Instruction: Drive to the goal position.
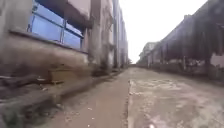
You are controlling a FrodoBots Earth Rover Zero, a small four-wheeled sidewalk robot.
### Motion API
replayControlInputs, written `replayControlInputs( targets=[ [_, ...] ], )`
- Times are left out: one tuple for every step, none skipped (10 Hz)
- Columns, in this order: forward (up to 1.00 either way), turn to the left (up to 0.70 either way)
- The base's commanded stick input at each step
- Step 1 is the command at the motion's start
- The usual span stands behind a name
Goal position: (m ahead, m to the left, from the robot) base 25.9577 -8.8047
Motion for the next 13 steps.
replayControlInputs(
  targets=[
    [0.85,0.00],
    [0.85,0.00],
    [0.85,-0.27],
    [0.85,-0.27],
    [0.85,-0.27],
    [0.85,-0.27],
    [0.85,-0.27],
    [0.67,-0.31],
    [0.06,-0.44],
    [0.00,-0.45],
    [0.00,-0.45],
    [0.00,-0.45],
    [0.00,-0.45]
  ],
)
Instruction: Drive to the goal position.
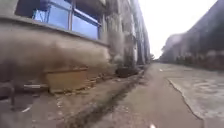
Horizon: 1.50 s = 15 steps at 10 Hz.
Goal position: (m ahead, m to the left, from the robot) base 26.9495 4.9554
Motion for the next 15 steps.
replayControlInputs(
  targets=[
    [0.00,-0.45],
    [0.00,-0.45],
    [0.42,-0.36],
    [0.85,-0.27],
    [0.85,-0.27],
    [0.85,-0.27],
    [0.85,0.00],
    [0.85,0.00],
    [0.85,0.00],
    [0.85,0.00],
    [0.85,0.00],
    [0.85,0.00],
    [0.85,0.00],
    [0.85,0.00],
    [0.85,0.00]
  ],
)
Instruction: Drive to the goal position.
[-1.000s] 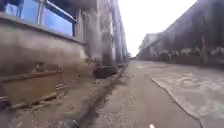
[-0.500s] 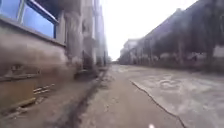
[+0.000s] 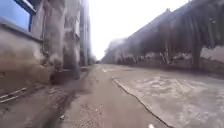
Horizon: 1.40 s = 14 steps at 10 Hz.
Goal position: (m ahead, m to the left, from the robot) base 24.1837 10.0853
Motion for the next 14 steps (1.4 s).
replayControlInputs(
  targets=[
    [0.85,0.04],
    [0.85,0.22],
    [0.85,0.27],
    [0.85,0.23],
    [0.85,0.02],
    [0.85,0.00],
    [0.85,0.00],
    [0.85,0.00],
    [0.85,0.00],
    [0.85,0.00],
    [0.85,0.00],
    [0.85,0.00],
    [0.85,0.19],
    [0.85,0.00]
  ],
)
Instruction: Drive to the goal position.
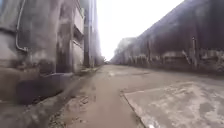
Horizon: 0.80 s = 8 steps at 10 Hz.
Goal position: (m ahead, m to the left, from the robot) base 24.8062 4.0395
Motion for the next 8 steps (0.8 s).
replayControlInputs(
  targets=[
    [0.85,0.00],
    [0.85,0.00],
    [0.94,0.00],
    [1.00,0.00],
    [1.00,0.00],
    [1.00,0.00],
    [1.00,0.00],
    [1.00,0.00]
  ],
)
